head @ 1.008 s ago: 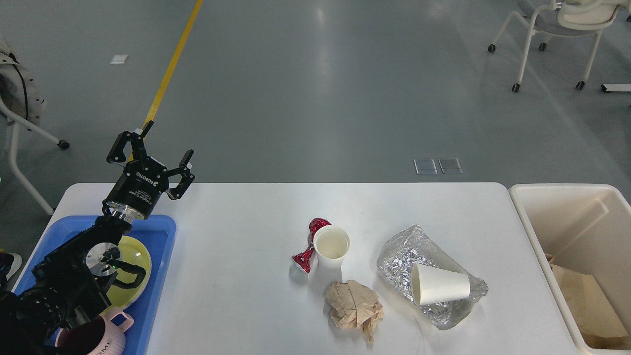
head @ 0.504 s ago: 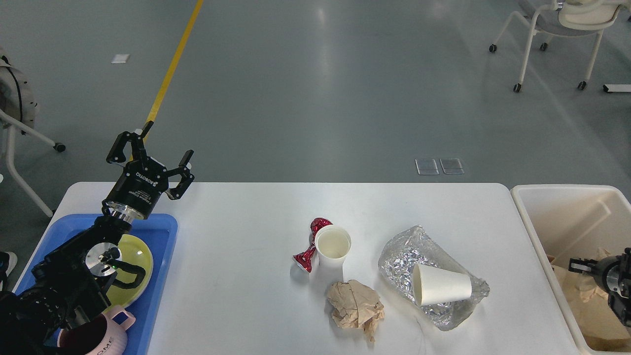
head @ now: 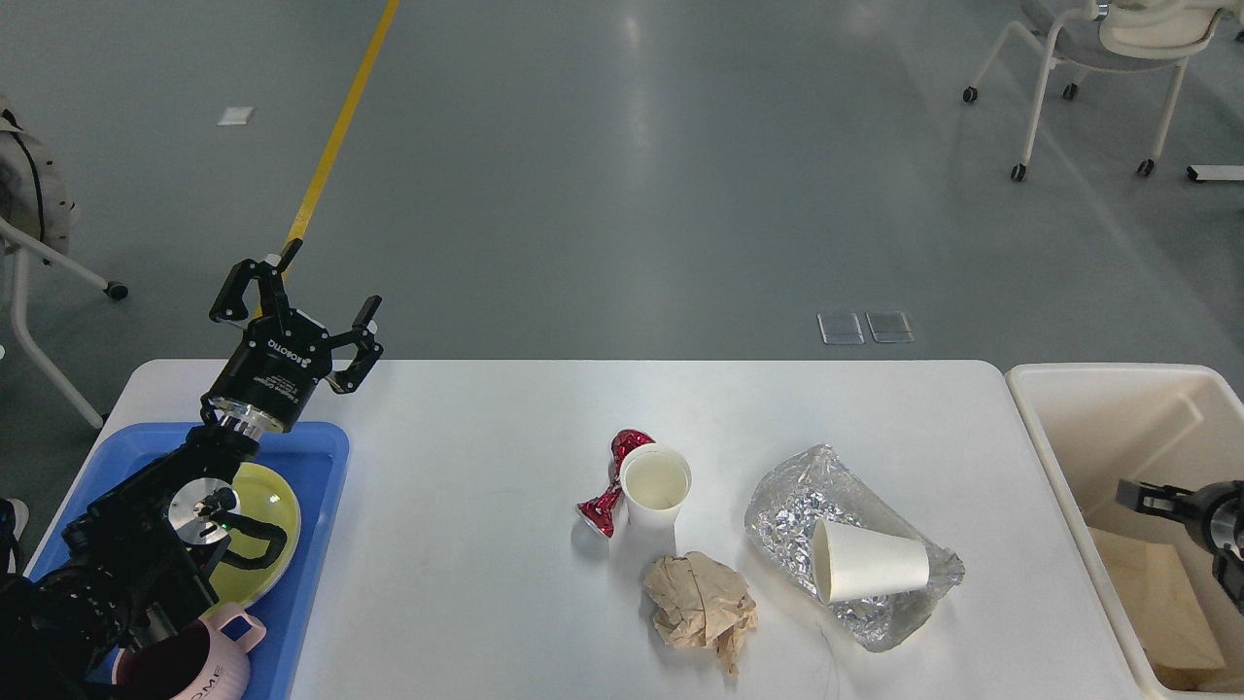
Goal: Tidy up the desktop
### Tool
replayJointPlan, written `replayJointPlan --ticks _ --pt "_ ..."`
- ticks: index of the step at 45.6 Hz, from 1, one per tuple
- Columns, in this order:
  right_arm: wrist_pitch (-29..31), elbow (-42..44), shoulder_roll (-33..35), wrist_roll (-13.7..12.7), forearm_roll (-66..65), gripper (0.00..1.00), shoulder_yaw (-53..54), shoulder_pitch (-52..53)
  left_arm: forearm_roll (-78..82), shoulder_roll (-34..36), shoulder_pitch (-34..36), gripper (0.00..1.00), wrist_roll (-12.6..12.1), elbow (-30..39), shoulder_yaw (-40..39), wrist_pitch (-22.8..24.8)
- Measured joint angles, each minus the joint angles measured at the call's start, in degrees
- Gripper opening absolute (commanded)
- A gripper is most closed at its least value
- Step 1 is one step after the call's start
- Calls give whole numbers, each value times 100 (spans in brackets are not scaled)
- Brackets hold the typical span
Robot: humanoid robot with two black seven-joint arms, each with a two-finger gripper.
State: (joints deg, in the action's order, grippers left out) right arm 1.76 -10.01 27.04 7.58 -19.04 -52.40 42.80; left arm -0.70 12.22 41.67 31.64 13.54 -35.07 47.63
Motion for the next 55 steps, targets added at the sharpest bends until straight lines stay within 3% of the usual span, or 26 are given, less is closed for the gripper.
replayJointPlan --ticks 4,7,9,10,15,26,31,37,43,47,55 --pt "298 -312 158 22 -6 100 -126 552 0 0 0 100 0 1 0 0" --pt "839 -868 532 28 -15 100 -332 1261 0 0 0 100 0 1 0 0" --pt "1317 -1404 826 30 -36 100 -508 1912 0 0 1 100 0 0 0 0" --pt "1921 -2163 1146 34 -74 100 -748 2821 0 0 0 100 0 0 0 0" --pt "2910 -3583 1487 33 -163 100 -1276 4526 -1 1 2 100 0 0 0 0" --pt "4556 -6338 1303 11 -197 100 -1697 8719 0 0 1 100 0 0 0 0" --pt "5058 -7153 979 -17 -184 100 -1644 9719 0 1 -1 100 0 -1 0 1" --pt "5174 -7521 756 -41 -129 100 -1574 9777 0 1 -2 100 0 -1 -7 1" --pt "4876 -7625 776 -47 157 100 -1597 8977 0 0 -2 100 0 0 -9 4" --pt "4334 -7684 795 -52 398 100 -1626 8173 0 0 -2 100 0 1 -9 5" --pt "2652 -7643 543 -81 574 100 -1600 6229 0 0 -2 100 0 0 -10 6"
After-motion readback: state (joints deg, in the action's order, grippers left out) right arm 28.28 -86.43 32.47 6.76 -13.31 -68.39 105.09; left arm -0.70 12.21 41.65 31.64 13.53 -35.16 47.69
